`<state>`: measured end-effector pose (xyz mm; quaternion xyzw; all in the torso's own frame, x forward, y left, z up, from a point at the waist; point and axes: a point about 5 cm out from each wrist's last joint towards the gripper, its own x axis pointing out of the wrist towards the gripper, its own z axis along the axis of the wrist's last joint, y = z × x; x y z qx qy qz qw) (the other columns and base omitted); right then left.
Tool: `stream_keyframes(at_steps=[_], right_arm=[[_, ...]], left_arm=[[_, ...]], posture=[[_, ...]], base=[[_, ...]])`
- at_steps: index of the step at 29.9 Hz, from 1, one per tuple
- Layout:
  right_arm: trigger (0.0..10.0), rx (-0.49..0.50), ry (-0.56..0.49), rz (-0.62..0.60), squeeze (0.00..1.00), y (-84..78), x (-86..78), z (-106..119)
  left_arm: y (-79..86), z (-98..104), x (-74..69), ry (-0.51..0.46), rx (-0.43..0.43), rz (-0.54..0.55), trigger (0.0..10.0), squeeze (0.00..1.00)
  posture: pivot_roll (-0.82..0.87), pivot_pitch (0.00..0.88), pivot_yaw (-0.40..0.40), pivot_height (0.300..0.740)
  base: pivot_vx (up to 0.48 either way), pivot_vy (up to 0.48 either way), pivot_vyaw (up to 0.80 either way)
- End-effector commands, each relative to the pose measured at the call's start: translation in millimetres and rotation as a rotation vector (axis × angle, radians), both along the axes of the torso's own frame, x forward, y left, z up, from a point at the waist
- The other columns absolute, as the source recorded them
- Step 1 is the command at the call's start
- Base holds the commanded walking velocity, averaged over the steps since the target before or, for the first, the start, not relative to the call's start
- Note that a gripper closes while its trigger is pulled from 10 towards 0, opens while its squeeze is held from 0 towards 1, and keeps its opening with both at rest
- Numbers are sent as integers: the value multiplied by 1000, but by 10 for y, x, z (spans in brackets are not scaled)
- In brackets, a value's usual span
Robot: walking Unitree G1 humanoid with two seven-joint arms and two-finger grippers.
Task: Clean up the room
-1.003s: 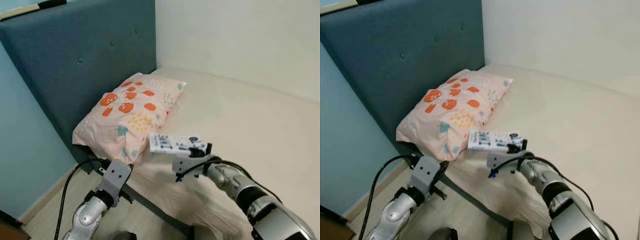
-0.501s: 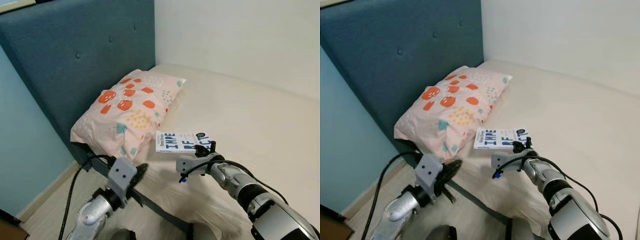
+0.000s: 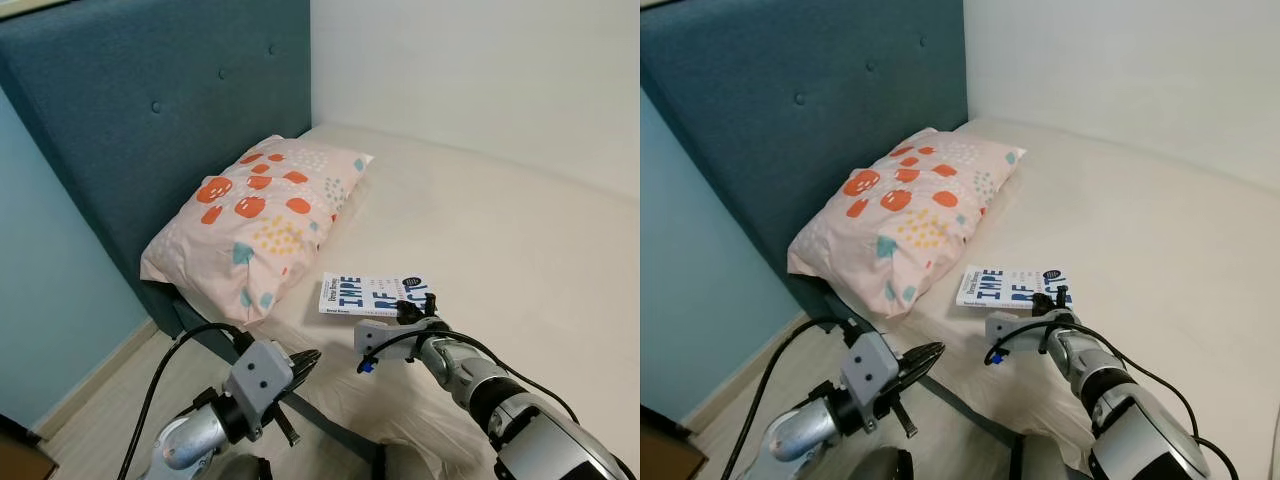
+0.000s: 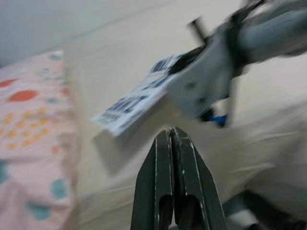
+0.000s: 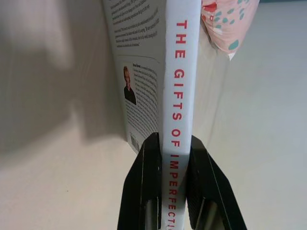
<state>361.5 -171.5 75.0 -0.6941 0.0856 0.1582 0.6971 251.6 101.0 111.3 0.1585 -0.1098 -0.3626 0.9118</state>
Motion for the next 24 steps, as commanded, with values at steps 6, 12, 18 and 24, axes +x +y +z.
stream_keyframes(at_steps=[6, 12, 18, 24], right_arm=[[10000, 48, -19, -28, 0, 36, 13, 13], [10000, 54, -22, -34, 0, 45, 13, 12], [10000, 62, -22, -47, 0, 28, 20, 24], [10000, 136, -11, -110, 0, -20, 29, 36]], left_arm=[[7, -7, 319, 18, -15, 91, 10000, 0], [84, 158, 549, 2, -57, 137, 10000, 0], [135, 84, 508, 7, -46, 121, 10000, 0], [118, 28, 346, 47, -139, 82, 10000, 0]], posture=[[46, 185, 0, 627], [44, 180, 6, 627], [41, 178, 5, 627], [36, 179, -16, 612]], base=[[0, 0, 0], [0, 0, 0], [0, 0, 0], [0, 0, 0]])
